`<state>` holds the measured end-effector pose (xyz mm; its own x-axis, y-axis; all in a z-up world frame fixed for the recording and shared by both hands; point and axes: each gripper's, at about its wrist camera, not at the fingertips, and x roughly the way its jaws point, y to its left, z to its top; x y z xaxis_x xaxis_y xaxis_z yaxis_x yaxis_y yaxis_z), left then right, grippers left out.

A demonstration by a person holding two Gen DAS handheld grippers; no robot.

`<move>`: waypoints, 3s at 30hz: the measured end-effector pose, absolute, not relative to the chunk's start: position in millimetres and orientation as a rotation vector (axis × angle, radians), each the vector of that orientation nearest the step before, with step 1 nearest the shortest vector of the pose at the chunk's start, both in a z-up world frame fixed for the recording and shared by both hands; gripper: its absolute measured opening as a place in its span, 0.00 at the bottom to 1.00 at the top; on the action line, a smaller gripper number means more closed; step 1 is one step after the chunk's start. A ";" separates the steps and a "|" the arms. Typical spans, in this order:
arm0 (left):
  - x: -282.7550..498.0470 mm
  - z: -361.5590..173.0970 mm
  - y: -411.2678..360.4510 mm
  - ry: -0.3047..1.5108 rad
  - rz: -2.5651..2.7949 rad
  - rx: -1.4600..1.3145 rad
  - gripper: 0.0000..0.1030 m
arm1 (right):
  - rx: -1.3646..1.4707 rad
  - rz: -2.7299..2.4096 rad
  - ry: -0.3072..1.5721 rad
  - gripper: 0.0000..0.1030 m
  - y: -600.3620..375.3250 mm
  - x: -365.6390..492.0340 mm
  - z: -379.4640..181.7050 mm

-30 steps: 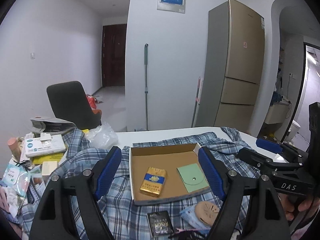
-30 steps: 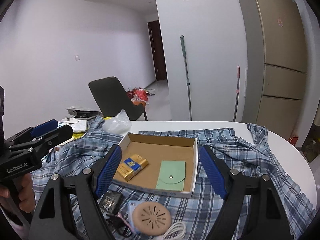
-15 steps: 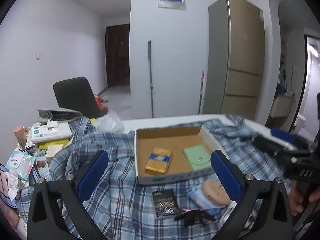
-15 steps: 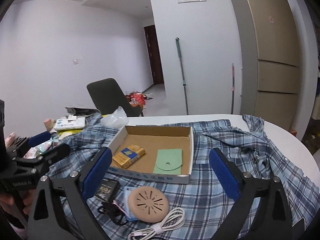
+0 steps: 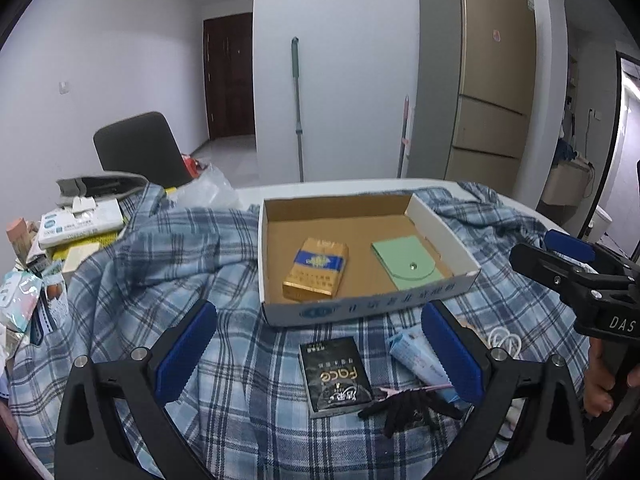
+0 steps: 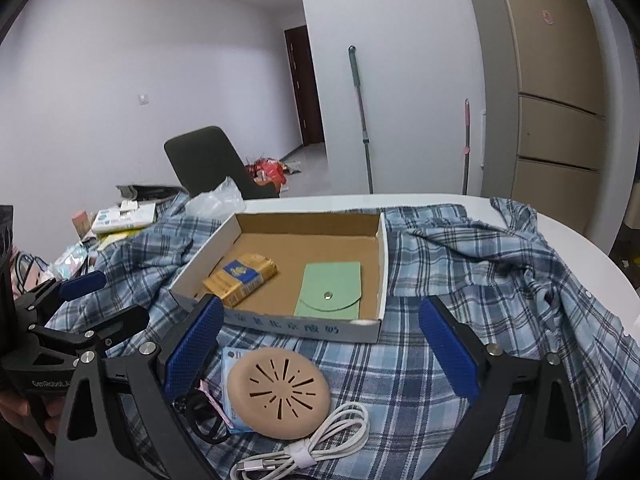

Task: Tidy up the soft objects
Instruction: 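Withdraw both grippers from the box and move toward the remaining items, then grasp the black Face packet with the left gripper while the right gripper grasps the beige disc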

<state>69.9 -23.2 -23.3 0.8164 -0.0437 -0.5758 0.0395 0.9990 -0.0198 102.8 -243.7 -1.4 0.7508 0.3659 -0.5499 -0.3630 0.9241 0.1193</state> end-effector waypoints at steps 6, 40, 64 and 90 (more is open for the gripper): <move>76.4 -35.1 -18.1 0.672 -0.048 -0.013 1.00 | -0.002 0.410 0.631 0.95 -240.6 104.8 -8.2; 121.5 -103.0 -29.1 1.017 -0.136 -0.025 0.72 | -0.006 0.403 0.697 0.95 -241.0 109.8 -23.9; 89.8 -59.3 -13.3 0.723 -0.178 -0.081 0.48 | 0.088 0.482 0.790 0.95 -246.5 120.2 -37.2; 58.9 -28.4 -18.7 0.515 -0.158 -0.029 0.48 | 0.209 0.696 1.056 0.76 -229.9 143.4 -84.2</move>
